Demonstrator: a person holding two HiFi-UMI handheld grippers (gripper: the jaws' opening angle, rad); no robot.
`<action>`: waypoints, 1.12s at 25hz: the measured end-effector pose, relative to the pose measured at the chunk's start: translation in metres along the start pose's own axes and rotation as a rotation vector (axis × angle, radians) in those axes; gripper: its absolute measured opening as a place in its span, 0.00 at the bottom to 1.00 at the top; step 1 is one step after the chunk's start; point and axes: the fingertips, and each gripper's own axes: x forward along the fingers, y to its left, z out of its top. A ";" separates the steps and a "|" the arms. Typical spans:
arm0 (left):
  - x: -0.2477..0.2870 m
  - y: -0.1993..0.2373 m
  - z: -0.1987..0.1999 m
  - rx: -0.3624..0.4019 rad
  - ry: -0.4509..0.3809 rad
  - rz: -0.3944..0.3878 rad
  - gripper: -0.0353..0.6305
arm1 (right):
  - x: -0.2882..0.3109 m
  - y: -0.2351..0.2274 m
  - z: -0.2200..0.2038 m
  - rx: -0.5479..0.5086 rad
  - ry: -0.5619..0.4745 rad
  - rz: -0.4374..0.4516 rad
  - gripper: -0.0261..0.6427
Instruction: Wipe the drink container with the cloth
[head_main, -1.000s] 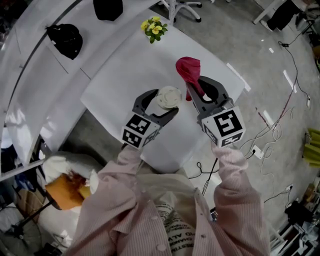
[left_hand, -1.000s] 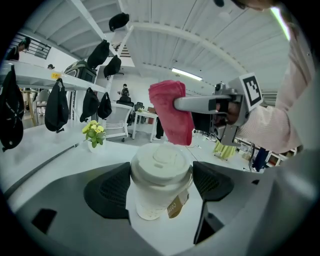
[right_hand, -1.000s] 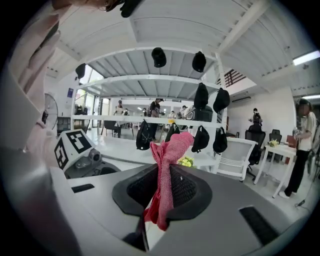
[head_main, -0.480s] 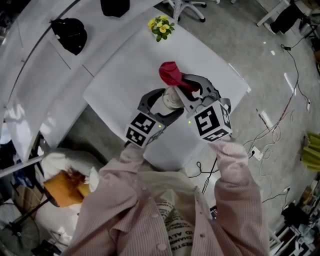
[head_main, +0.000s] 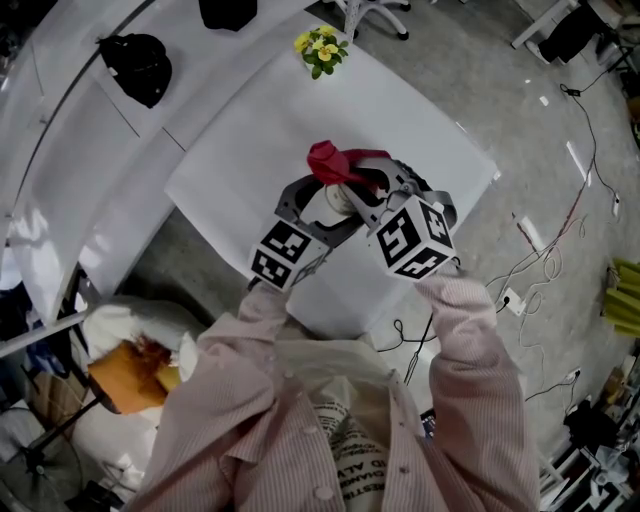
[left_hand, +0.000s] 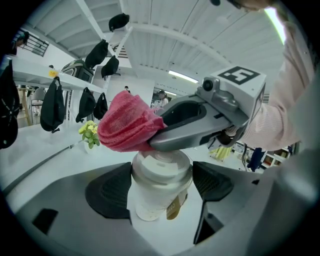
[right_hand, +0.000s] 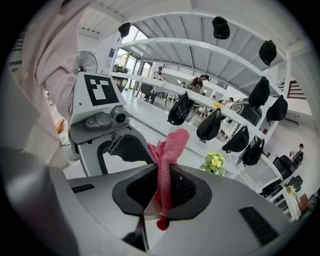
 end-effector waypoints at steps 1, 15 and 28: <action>0.000 0.000 -0.001 0.000 0.002 -0.001 0.62 | 0.000 0.002 -0.001 0.005 0.005 0.007 0.11; 0.001 0.000 -0.004 -0.003 0.005 -0.012 0.62 | -0.009 0.013 -0.009 0.059 0.052 0.042 0.11; 0.000 -0.002 -0.005 -0.002 0.000 -0.011 0.62 | -0.024 0.029 -0.014 0.085 0.088 0.073 0.11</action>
